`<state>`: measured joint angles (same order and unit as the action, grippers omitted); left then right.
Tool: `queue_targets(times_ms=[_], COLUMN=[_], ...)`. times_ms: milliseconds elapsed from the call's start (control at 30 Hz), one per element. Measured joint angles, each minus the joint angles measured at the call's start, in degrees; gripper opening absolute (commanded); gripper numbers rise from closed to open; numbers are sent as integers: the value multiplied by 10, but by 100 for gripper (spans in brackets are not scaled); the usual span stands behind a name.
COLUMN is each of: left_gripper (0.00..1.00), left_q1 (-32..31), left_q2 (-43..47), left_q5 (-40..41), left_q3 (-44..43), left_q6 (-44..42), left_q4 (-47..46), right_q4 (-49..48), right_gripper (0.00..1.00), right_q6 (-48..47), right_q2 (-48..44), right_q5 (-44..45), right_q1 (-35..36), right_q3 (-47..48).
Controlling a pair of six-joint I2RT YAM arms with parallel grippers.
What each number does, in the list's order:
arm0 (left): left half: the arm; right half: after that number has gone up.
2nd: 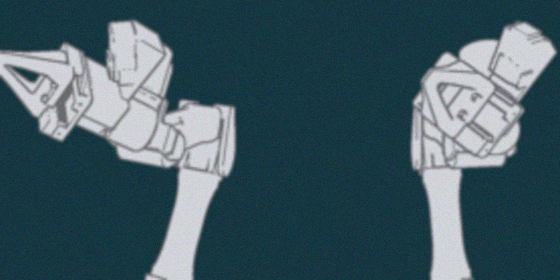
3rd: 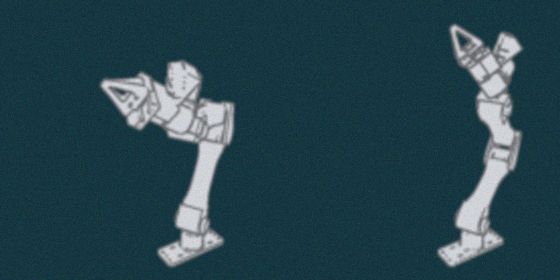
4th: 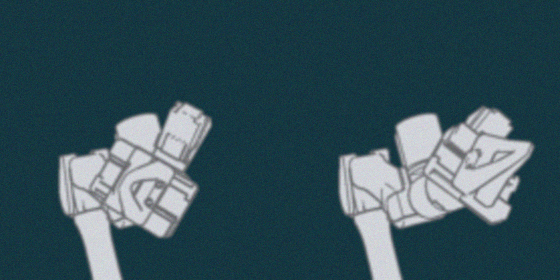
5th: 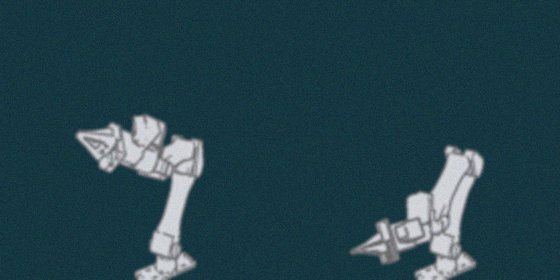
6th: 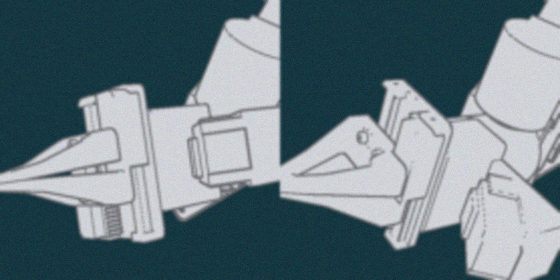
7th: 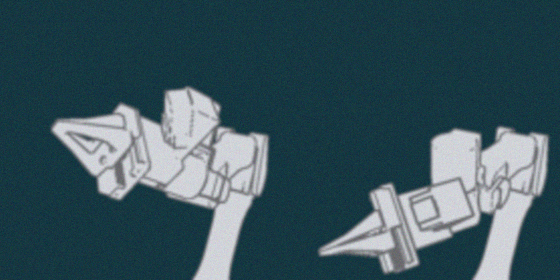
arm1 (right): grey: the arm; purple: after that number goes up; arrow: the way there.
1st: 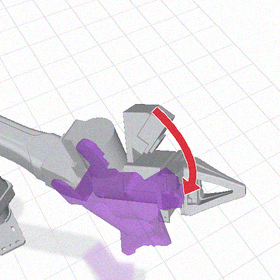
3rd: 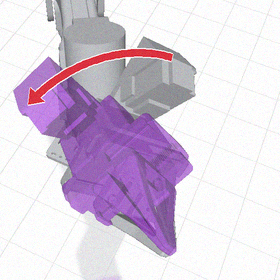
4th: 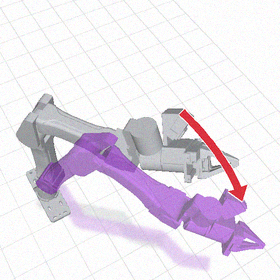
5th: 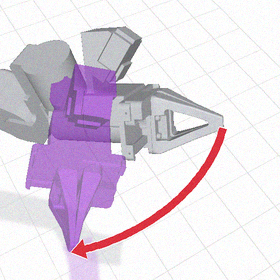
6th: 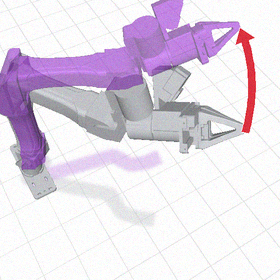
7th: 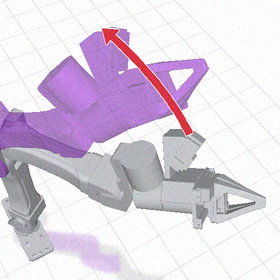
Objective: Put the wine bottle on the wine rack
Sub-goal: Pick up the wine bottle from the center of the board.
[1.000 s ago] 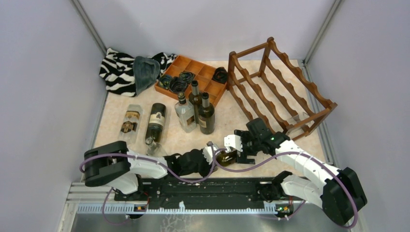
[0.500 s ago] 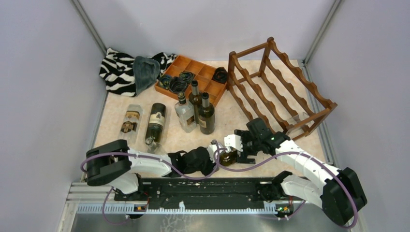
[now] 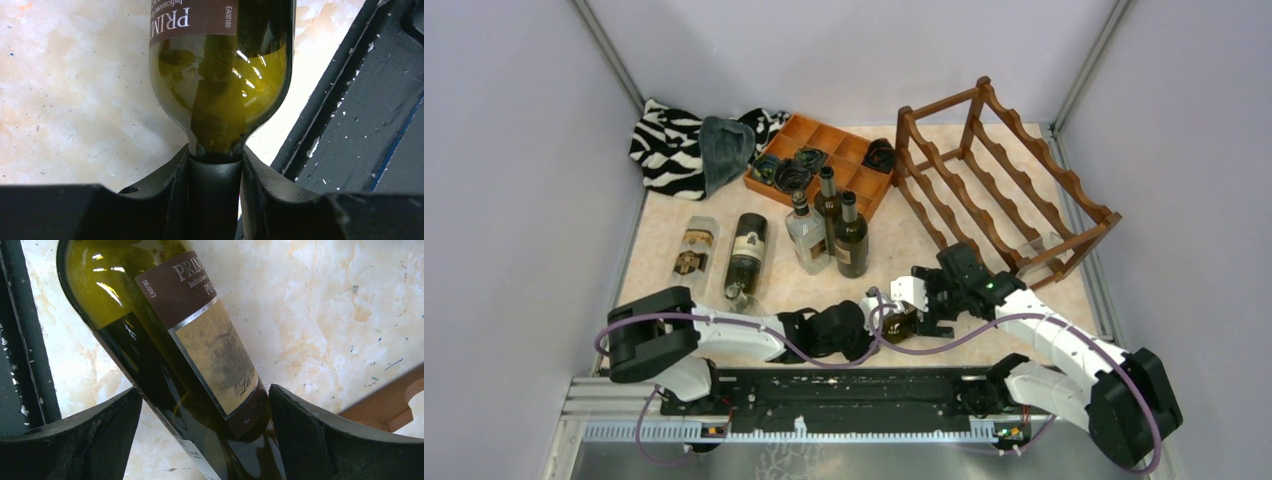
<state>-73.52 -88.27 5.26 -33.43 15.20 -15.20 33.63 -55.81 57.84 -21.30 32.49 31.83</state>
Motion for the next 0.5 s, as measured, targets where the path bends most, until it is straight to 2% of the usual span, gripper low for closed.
queue_targets(times_ms=[133,200,333,500], left_gripper=[39,34,0,0], left_q1=[0,0,0,0], left_q2=[-3,-5,-10,-12], left_q5=[-1,0,1,1], left_q3=[-4,-4,-4,-4], left_q6=[0,0,0,-1], left_q4=[2,1,-8,-16], right_q4=[0,0,1,2], right_gripper=[92,92,92,93], right_q6=[-1,-1,-1,-1], right_q2=[-1,-1,-1,-1], right_q5=[0,0,2,3], right_q1=[-3,-3,-4,-6], right_q3=[0,0,0,1])
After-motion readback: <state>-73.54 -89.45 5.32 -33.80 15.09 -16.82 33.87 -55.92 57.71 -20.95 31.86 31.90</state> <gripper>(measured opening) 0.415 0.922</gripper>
